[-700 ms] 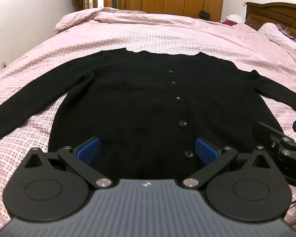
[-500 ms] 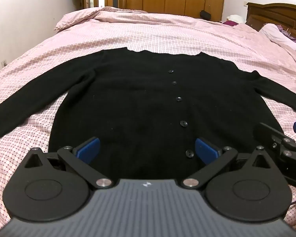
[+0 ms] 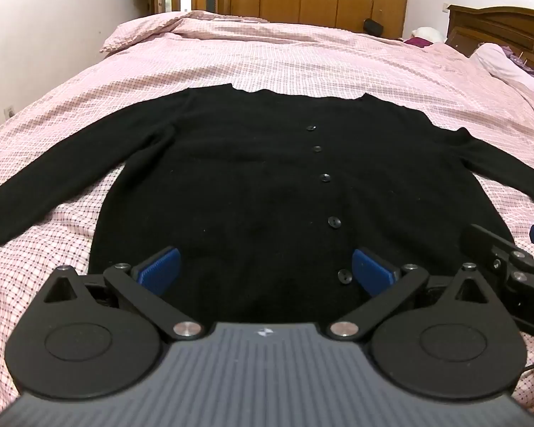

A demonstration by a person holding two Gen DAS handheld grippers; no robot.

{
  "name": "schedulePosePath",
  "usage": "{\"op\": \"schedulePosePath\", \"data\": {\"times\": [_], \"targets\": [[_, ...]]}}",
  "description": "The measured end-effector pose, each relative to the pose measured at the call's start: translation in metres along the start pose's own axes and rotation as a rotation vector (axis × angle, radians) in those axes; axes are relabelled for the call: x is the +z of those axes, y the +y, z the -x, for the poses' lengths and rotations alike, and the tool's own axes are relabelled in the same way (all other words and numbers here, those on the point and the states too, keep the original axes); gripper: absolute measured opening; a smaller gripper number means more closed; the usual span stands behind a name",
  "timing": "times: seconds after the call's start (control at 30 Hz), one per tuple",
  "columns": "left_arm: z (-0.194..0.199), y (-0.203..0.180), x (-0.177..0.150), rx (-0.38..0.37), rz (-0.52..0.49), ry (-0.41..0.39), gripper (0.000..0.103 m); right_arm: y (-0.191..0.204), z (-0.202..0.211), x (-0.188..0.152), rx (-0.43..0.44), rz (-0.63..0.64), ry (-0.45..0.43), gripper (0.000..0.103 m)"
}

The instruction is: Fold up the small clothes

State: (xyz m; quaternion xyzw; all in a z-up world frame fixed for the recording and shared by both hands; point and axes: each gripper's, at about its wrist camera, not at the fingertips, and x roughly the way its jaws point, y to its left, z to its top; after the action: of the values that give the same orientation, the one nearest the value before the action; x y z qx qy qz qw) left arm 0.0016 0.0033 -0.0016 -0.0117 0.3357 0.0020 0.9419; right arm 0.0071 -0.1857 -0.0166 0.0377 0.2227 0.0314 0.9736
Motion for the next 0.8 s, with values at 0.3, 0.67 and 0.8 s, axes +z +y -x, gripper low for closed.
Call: {"op": "schedulePosePath", "data": {"times": [0.3, 0.67, 0.8], "targets": [[-0.0007, 0.0014, -0.0008, 0.003, 0.008, 0.006, 0.103, -0.0005, -0.0029, -0.001, -0.003, -0.006, 0.006, 0.103], [-0.0006, 0.0018, -0.0011, 0.003, 0.009, 0.006, 0.103, -0.0004, -0.0023, -0.0009, -0.003, -0.006, 0.004, 0.103], [-0.0007, 0.0019, -0.0011, 0.003, 0.009, 0.006, 0.103, -0.0003, -0.0022, -0.0009, -0.003, -0.006, 0.004, 0.103]]}}
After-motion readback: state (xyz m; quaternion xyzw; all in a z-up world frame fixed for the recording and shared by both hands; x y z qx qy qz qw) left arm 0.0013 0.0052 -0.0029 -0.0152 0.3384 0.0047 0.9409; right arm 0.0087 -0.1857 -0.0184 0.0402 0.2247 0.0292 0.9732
